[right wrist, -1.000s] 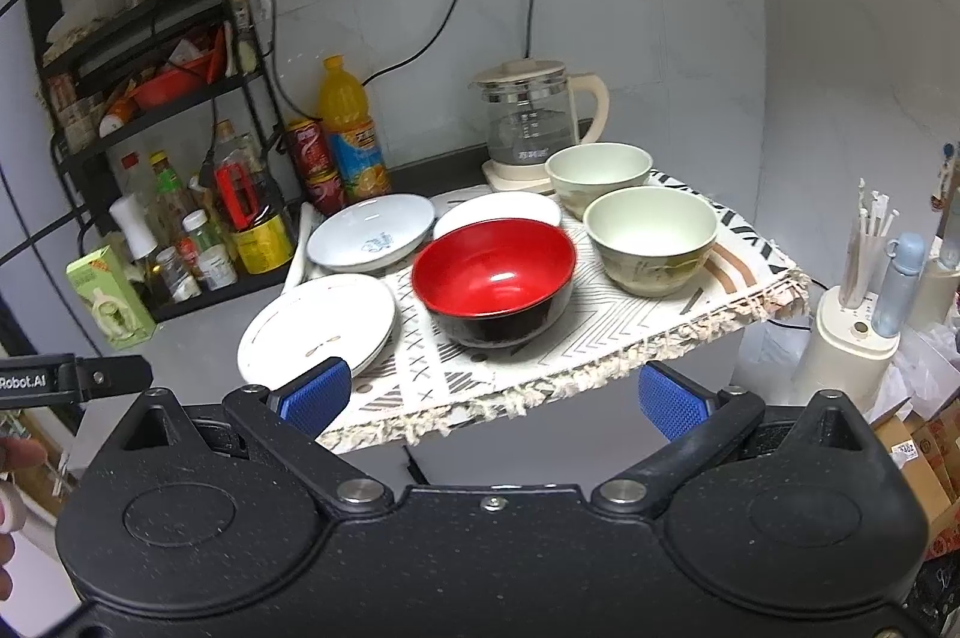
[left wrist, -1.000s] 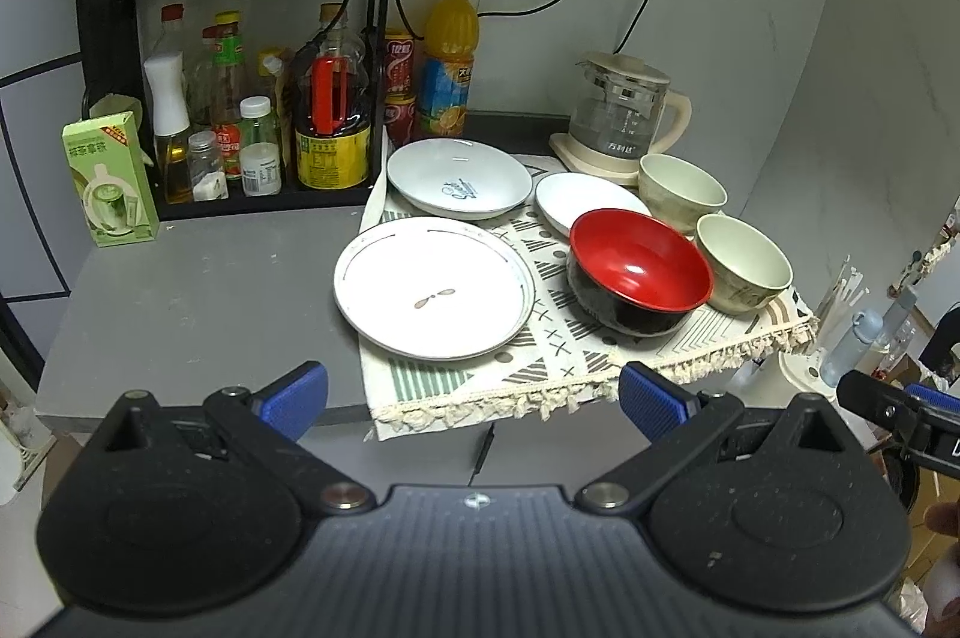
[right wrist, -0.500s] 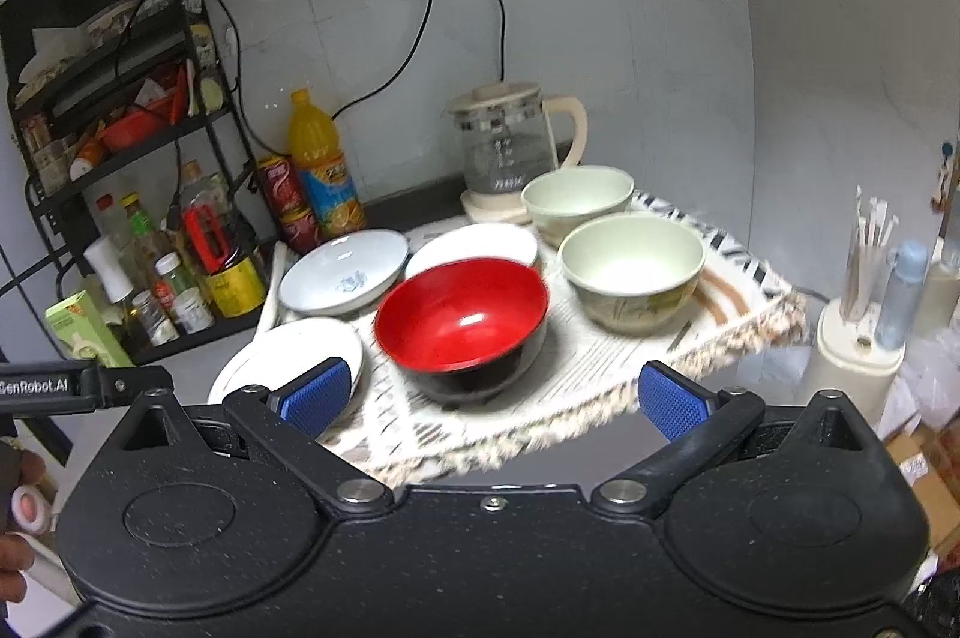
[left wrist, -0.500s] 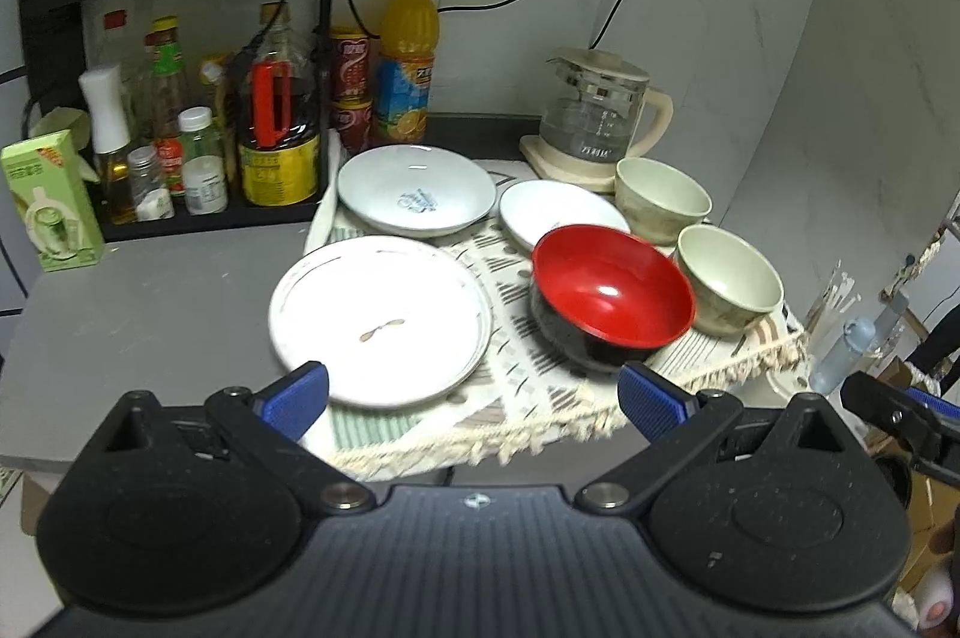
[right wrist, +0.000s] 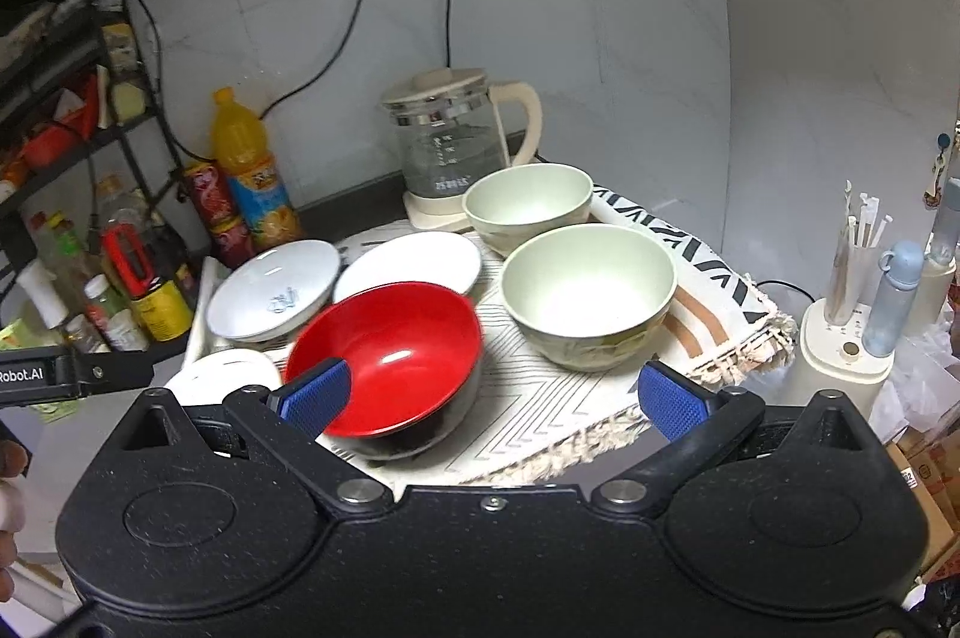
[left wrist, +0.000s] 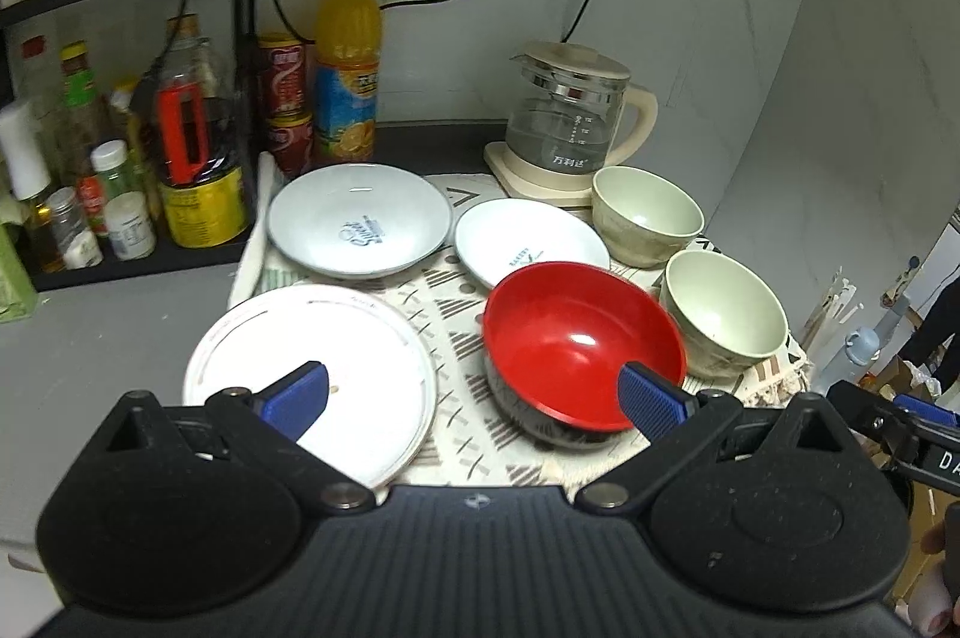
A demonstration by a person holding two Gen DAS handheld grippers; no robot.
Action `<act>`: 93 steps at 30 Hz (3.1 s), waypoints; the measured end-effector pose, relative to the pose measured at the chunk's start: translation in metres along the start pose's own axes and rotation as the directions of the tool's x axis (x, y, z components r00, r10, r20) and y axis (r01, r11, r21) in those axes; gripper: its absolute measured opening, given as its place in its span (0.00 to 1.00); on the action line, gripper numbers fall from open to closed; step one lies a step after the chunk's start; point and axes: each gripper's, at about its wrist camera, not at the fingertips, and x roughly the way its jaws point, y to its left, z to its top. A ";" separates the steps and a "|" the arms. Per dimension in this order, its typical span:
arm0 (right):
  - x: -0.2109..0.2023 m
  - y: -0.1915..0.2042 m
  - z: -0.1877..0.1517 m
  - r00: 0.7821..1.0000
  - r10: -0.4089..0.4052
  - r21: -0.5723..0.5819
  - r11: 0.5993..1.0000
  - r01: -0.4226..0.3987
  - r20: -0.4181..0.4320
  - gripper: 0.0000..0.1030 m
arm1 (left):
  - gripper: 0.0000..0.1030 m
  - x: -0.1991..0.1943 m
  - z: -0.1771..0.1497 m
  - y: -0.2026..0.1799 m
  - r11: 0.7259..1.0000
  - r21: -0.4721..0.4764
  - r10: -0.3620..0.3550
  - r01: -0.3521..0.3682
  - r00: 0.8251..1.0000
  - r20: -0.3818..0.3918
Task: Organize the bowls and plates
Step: 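Reach both grippers toward the rim of the large pale green bowl, then close both grippers on the rim of the large pale green bowl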
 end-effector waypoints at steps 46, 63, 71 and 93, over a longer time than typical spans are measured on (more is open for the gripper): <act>0.186 -0.114 0.040 0.936 -0.162 0.250 0.937 0.245 -0.311 0.41 | 0.58 0.240 0.087 -0.145 0.917 0.202 -0.273 0.343 0.911 -0.309; 0.210 -0.117 0.031 0.920 -0.129 0.255 0.938 0.234 -0.369 0.22 | 0.45 0.292 0.073 -0.183 0.888 0.255 -0.240 0.383 0.858 -0.454; 0.210 -0.113 0.032 0.927 -0.143 0.243 0.941 0.236 -0.346 0.17 | 0.25 0.295 0.067 -0.177 0.901 0.232 -0.226 0.366 0.855 -0.467; 0.167 -0.076 0.076 0.983 -0.100 0.123 0.985 0.120 -0.153 0.17 | 0.17 0.225 0.092 -0.139 0.935 0.161 -0.263 0.315 0.924 -0.280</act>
